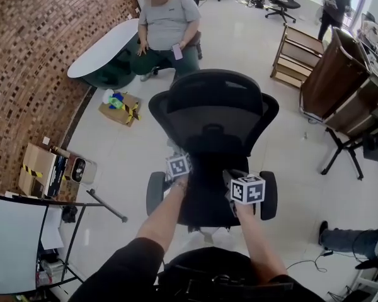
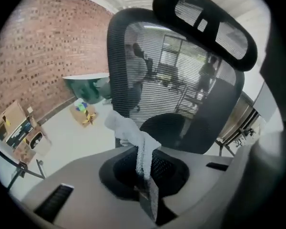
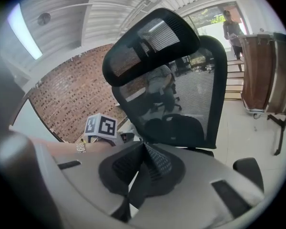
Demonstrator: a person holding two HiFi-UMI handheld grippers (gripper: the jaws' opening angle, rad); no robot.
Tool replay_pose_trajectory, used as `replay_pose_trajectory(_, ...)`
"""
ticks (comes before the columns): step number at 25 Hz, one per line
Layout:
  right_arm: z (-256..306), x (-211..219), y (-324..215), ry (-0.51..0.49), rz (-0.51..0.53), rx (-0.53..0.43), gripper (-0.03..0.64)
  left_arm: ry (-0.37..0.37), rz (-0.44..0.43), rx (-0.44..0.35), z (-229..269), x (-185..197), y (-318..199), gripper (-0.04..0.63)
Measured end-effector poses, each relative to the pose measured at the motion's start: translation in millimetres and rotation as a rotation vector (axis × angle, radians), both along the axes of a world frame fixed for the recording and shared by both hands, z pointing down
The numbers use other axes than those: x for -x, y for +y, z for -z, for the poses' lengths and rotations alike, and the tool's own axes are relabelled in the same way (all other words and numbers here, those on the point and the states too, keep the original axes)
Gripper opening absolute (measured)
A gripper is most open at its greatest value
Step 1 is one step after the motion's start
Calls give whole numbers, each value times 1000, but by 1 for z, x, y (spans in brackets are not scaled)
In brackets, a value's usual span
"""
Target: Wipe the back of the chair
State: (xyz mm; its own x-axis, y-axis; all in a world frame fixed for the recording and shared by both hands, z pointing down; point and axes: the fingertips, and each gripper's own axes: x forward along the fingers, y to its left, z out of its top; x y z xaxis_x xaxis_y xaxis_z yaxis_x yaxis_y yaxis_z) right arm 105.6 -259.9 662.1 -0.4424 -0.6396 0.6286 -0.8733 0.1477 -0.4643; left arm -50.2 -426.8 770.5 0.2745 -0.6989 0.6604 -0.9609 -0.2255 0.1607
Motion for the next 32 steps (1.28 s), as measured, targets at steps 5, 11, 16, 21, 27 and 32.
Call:
replay_pose_trajectory(5,-5,-34,21,20,-76,20,2,126,-208,69,-11,-142,4,26)
replay_pose_trajectory(11,-6,-100,53,41,-217,36,2,268,-490,8,27,-289,50,26)
replay_pose_trajectory(16,-4,-126,64,42,-268,36,2,405,-653,-52,75,-339,85,26)
replay_pose_trajectory(21,1,-122,51,40,-245,14,2,371,-519,-73,97,-283,73,26)
replay_pose_trajectory(27,18,-76,22,48,-130,-36,2,248,-306,-137,131,-160,77,26)
replay_pose_trajectory(32,58,-9,-14,87,12,-116,2,127,-223,-270,189,-103,76,26)
